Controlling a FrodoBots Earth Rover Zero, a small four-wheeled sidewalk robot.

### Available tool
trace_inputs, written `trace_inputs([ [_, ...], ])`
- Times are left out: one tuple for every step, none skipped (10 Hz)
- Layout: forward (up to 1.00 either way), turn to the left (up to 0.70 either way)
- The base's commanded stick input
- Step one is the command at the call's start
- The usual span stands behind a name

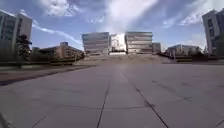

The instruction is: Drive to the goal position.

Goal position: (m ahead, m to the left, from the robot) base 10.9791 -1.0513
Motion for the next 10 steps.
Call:
trace_inputs([
  [0.70,0.00],
  [0.70,0.00],
  [0.70,0.00],
  [0.70,0.00],
  [0.70,0.00],
  [0.70,0.00],
  [0.70,0.00],
  [0.70,0.00],
  [0.70,0.00],
  [0.70,0.00],
])
